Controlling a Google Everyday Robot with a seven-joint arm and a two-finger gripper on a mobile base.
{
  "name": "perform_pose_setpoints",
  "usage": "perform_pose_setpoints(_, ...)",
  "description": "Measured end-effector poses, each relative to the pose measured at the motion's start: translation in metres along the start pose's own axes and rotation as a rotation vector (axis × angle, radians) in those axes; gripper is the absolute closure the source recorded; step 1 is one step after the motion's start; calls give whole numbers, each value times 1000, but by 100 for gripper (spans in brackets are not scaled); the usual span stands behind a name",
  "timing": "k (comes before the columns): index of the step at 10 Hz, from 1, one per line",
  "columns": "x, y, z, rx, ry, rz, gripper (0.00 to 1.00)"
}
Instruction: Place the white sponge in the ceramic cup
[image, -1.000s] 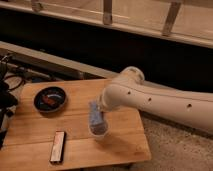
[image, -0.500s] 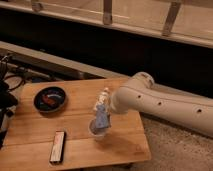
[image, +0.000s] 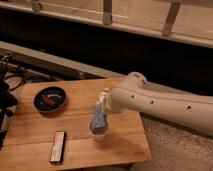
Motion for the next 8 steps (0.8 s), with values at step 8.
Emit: perform_pose_setpoints(8, 2, 6, 12, -4, 2, -16, 100)
